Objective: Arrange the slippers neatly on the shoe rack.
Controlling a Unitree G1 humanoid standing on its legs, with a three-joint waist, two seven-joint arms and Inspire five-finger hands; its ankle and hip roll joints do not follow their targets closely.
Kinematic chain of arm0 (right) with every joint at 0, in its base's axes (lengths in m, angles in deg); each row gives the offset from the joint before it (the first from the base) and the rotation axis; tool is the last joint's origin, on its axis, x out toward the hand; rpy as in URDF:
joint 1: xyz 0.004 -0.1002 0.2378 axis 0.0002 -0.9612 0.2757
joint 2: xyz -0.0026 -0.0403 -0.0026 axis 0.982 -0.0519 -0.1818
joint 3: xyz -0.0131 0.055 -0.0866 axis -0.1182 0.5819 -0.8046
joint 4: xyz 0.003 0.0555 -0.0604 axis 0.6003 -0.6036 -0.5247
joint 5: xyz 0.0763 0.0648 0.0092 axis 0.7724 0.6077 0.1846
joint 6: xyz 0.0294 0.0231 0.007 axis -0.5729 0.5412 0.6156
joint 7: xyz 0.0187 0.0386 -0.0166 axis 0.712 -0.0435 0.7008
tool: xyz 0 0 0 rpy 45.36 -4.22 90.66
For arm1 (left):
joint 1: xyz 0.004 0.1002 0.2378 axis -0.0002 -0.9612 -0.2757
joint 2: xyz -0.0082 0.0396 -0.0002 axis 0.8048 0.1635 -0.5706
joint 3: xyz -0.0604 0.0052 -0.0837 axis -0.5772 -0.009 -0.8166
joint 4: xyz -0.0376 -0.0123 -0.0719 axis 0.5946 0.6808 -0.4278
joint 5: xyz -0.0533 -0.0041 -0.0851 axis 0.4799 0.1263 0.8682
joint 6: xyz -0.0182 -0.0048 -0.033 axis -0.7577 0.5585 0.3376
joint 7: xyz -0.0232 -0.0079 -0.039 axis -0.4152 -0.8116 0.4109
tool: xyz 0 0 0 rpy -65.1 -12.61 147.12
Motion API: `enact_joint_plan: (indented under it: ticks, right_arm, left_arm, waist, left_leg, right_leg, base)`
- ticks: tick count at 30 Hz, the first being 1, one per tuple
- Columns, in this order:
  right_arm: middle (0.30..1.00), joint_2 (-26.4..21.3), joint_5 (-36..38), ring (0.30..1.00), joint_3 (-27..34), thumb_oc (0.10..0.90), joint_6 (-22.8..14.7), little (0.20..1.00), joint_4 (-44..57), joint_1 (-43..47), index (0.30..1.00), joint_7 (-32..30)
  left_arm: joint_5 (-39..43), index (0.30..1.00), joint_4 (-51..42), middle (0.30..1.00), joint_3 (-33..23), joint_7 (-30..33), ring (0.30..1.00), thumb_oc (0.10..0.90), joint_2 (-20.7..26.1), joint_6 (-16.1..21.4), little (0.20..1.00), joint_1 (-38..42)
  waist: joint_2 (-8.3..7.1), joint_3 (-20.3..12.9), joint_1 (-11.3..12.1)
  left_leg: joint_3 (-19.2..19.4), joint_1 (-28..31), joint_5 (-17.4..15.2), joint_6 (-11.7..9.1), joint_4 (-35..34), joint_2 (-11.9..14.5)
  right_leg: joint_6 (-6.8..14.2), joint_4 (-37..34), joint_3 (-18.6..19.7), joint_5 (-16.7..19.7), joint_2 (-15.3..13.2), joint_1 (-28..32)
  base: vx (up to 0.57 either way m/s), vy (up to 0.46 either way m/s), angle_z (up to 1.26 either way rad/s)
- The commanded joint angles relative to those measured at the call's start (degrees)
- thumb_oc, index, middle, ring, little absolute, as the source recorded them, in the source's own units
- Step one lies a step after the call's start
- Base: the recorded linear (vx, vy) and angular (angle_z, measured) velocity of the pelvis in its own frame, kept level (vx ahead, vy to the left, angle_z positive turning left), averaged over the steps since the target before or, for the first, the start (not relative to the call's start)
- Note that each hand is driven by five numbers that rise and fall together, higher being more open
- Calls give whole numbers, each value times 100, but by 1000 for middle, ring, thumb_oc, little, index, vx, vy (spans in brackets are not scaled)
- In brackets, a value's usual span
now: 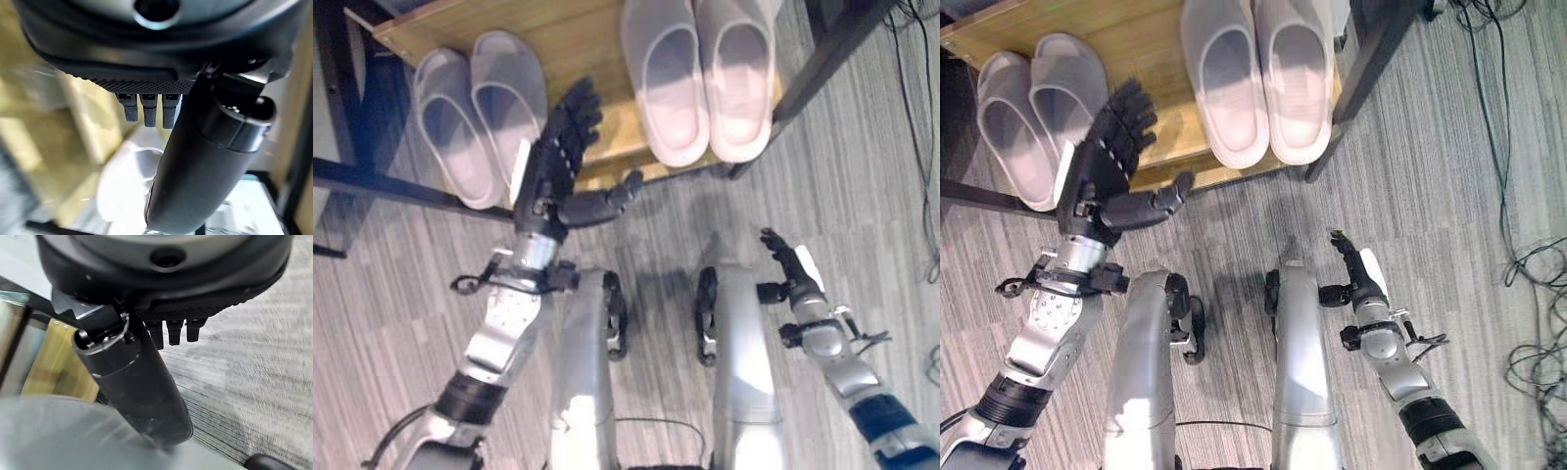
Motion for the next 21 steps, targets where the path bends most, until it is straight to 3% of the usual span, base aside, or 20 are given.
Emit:
enact_joint_plan:
  ticks: [1,3,4,5,6,7,8,10,11,12,13,14,15,16,17,18,21]
  right_arm:
    - [900,174,-165,900,-6,800,-828,900,887,120,900,142]
    - [900,215,-216,900,-51,800,-880,900,867,-74,900,223]
    - [900,328,-301,900,-177,800,-913,900,744,-278,900,302]
    - [900,372,-346,900,-232,800,-939,900,683,-357,900,315]
    - [900,373,-349,900,-233,800,-944,900,679,-363,900,312]
    - [900,530,-424,900,-390,800,-944,900,420,-447,900,344]
    - [900,531,-426,900,-401,800,-947,900,412,-453,900,343]
    - [900,641,-462,900,-477,800,-945,900,189,-583,900,378]
    - [900,815,-478,900,-594,800,-906,900,-176,-711,900,442]
    - [900,816,-479,900,-595,800,-910,900,-180,-711,900,441]
    - [900,996,-450,900,-643,800,-869,900,-547,-841,900,495]
    - [900,996,-451,900,-644,800,-873,900,-551,-840,900,494]
    - [900,1182,-474,900,-733,800,-823,900,-887,-964,900,581]
    - [900,1270,-447,900,-761,800,-804,900,-1071,-999,900,595]
    - [900,1271,-448,900,-760,800,-807,900,-1075,-994,900,594]
    - [900,1420,-377,900,-803,800,-769,900,-1273,-1105,900,719]
    - [900,1545,-287,900,-851,800,-753,900,-1363,-1168,900,845]
  left_arm:
    - [272,900,-328,900,99,-379,900,800,-131,605,900,-408]
    - [245,900,-56,900,233,-522,900,800,-152,576,900,-712]
    - [87,900,316,900,421,-660,900,800,-195,508,900,-956]
    - [-31,900,540,900,512,-710,900,800,-220,477,900,-1048]
    - [-35,900,552,900,520,-709,900,800,-224,487,900,-1048]
    - [-202,900,1065,900,669,-742,900,800,-344,450,900,-1213]
    - [-202,900,1074,900,671,-742,900,800,-348,454,900,-1223]
    - [-355,900,1595,900,753,-754,900,800,-468,406,900,-1336]
    - [-657,900,2161,900,838,-761,900,800,-627,357,900,-1520]
    - [-661,900,2169,900,840,-759,900,800,-630,364,900,-1519]
    - [-1040,900,2851,900,898,-683,900,800,-830,272,900,-1663]
    - [-1044,900,2859,900,900,-680,900,800,-835,278,900,-1661]
    - [-1363,900,3573,900,915,-640,900,800,-1058,183,900,-1740]
    - [-1544,900,3904,900,911,-601,900,800,-1150,136,900,-1779]
    - [-1547,900,3912,900,913,-598,900,800,-1153,142,900,-1772]
    - [-1832,900,4554,900,847,-514,900,800,-1347,54,900,-1848]
    - [-2029,900,5057,900,770,-474,900,800,-1499,-21,900,-1876]
  waist:
    - [-97,-1295,52]
    - [-102,-1385,31]
    - [-138,-1497,20]
    - [-143,-1534,9]
    - [-137,-1518,5]
    - [-160,-1623,17]
    - [-155,-1617,7]
    - [-197,-1745,30]
    - [-220,-1849,78]
    - [-216,-1819,74]
    - [-260,-1973,110]
    - [-255,-1935,108]
    - [-284,-2091,151]
    - [-312,-2173,167]
    - [-304,-2158,164]
    - [-335,-2296,214]
    - [-355,-2462,262]
  left_leg:
    - [-23,-76,716,397,-1154,-214]
    - [-72,495,1008,369,-2045,-196]
    - [-113,1061,1280,334,-2916,-200]
    - [-142,1336,1447,307,-3335,-223]
    - [-152,1387,1475,305,-3387,-226]
    - [-201,1948,2027,279,-4413,-241]
    - [-226,2040,1811,265,-4330,-249]
    - [-346,2609,2359,254,-5321,-186]
    - [-370,3445,2703,188,-6315,-169]
    - [-376,3502,2723,186,-6358,-166]
    - [-351,4360,2963,85,-7288,-127]
    - [-355,4424,2982,83,-7332,-122]
    - [-357,5253,3178,11,-8199,-118]
    - [-356,5641,3309,-47,-8593,-114]
    - [-363,5670,3363,-46,-8649,-109]
    - [-361,6296,3502,-98,-9239,-49]
    - [-339,6670,3694,-141,-9652,8]
  right_leg:
    - [61,-1190,16,816,-364,112]
    - [100,-2151,-136,1072,-433,674]
    - [169,-3053,-265,1308,-477,1252]
    - [207,-3531,-332,1427,-481,1544]
    - [205,-3583,-346,1453,-481,1598]
    - [245,-4523,-521,1939,-484,2091]
    - [296,-4452,-487,1747,-467,2185]
    - [317,-5325,-733,2186,-462,2719]
    - [428,-6168,-938,2476,-398,3495]
    - [427,-6210,-947,2493,-394,3554]
    - [530,-7091,-1098,2719,-328,4388]
    - [529,-7133,-1105,2737,-321,4453]
    - [598,-7912,-1209,2898,-220,5241]
    - [644,-8267,-1241,2997,-158,5633]
    - [644,-8326,-1251,3049,-150,5665]
    - [717,-8885,-1290,3186,-66,6280]
    - [759,-9352,-1303,3316,8,6729]
  base:
    - [-178,-37,17]
    - [-168,-64,13]
    - [-152,-86,20]
    - [-123,-84,20]
    - [-184,-54,21]
    - [-56,-39,18]
    - [-140,-64,23]
    - [-13,-83,20]
    - [60,-84,19]
    - [160,-125,30]
    - [103,-70,26]
    - [289,-131,27]
    - [280,-99,14]
    - [272,-95,8]
    - [252,-72,2]
    - [200,-43,0]
    - [173,-34,4]
